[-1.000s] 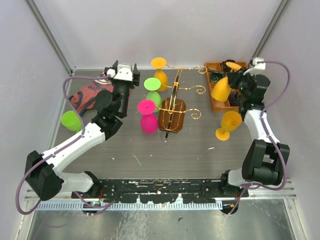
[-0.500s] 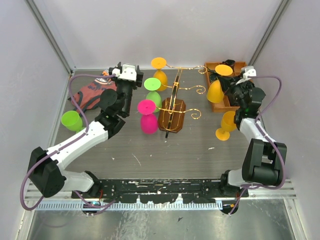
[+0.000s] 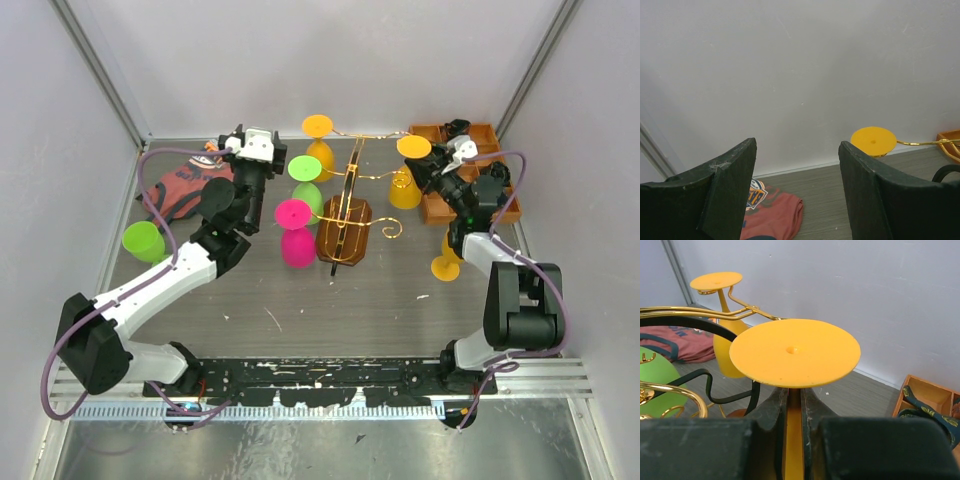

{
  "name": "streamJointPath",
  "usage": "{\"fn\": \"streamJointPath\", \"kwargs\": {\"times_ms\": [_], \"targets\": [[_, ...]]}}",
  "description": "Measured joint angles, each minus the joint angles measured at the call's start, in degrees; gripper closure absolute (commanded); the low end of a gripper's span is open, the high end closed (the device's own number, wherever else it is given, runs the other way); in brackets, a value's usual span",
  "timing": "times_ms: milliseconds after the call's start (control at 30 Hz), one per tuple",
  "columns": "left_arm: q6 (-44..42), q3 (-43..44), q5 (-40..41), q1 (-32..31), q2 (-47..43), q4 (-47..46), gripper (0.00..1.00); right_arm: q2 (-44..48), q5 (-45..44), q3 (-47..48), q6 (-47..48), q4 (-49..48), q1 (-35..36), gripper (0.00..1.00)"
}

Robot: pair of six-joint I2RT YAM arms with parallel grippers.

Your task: Place the wine glass upside down on the wine glass rack

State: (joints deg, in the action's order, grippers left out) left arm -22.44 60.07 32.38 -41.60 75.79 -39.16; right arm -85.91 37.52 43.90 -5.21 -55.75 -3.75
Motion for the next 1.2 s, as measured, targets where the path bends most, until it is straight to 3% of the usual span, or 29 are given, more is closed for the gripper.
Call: {"fn": "streamJointPath", "kwargs": {"times_ms": [533,1200], "targets": [[0.0,0.0,0.4,0.2,2.3,0.1,0.27,-7.1,-0.1,2.3,-0.5,-5.5,0.9,0.99],[0.0,0.0,0.6,0.6,3.3,0.1,0.26,-11.1,-0.9,7.8,0.9,-2.4,4.9,0.99]]}}
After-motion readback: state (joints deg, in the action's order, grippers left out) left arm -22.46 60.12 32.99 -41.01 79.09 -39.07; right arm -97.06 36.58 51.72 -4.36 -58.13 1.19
